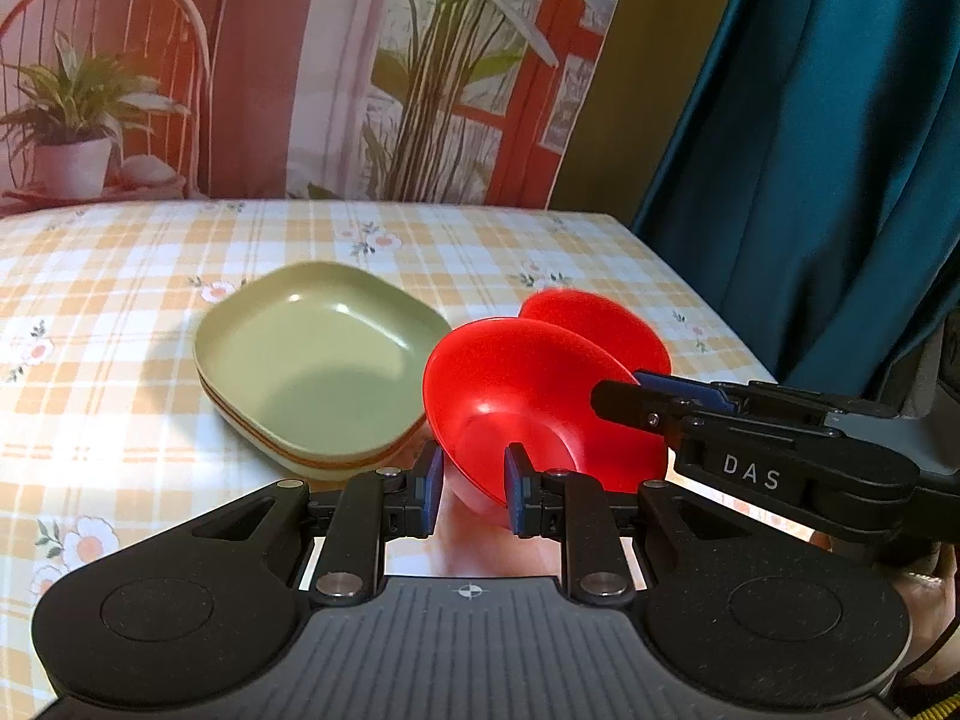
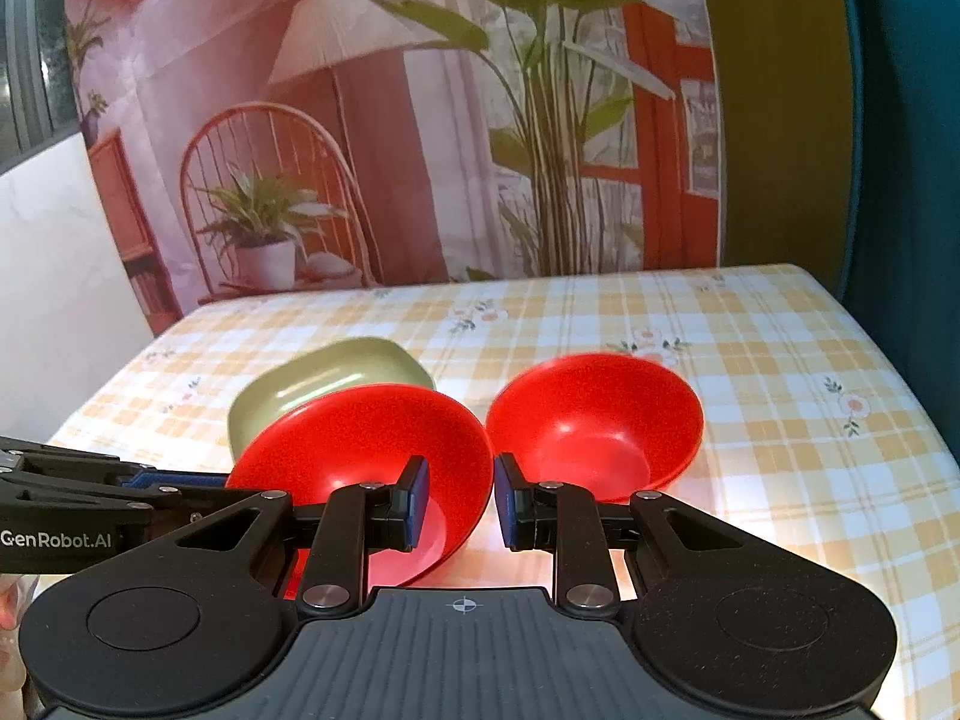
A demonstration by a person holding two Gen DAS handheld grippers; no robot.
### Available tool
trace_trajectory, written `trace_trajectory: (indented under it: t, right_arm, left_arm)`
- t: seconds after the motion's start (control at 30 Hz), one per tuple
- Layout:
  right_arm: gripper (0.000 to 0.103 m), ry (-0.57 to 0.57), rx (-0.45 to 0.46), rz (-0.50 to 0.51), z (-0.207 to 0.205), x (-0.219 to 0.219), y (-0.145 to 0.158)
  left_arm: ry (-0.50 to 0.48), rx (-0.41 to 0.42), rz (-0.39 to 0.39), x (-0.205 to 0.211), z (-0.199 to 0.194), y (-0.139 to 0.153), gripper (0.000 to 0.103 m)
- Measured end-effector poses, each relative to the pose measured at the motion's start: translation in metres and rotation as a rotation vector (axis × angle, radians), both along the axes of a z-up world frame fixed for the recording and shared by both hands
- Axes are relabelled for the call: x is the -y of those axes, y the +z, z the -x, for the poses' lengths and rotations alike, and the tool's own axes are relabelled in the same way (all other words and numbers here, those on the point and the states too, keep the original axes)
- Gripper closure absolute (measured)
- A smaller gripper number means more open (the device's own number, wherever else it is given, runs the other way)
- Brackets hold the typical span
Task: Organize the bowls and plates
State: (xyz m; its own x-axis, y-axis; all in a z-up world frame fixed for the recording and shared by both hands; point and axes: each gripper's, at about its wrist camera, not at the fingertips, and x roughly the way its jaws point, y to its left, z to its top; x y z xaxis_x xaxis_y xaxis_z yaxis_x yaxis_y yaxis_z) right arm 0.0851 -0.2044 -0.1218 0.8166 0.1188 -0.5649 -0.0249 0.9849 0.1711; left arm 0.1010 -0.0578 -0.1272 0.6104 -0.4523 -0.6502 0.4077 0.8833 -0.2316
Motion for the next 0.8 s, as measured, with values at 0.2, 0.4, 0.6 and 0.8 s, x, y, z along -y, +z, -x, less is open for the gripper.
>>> trace_trajectory:
  t: [0.2,0.4,0.6,0.8]
  right_arm:
    - [0.08,0.004,0.028,-0.02,-0.006,0.009,0.006]
    - [0.08,-0.024,0.066,-0.033,-0.016,0.033,0.013]
    - [0.08,-0.067,0.085,-0.032,-0.024,0.064,0.012]
    - [0.08,-0.111,0.076,-0.044,-0.031,0.092,0.002]
  left_arm:
    - [0.0,0.019,0.003,0.005,-0.005,0.014,0.08]
    - [-0.031,-0.001,0.013,0.02,-0.023,0.02,0.08]
    - [-0.072,0.001,0.0,0.049,-0.048,0.022,0.08]
    - [-0.109,-0.006,-0.028,0.08,-0.064,0.017,0.08]
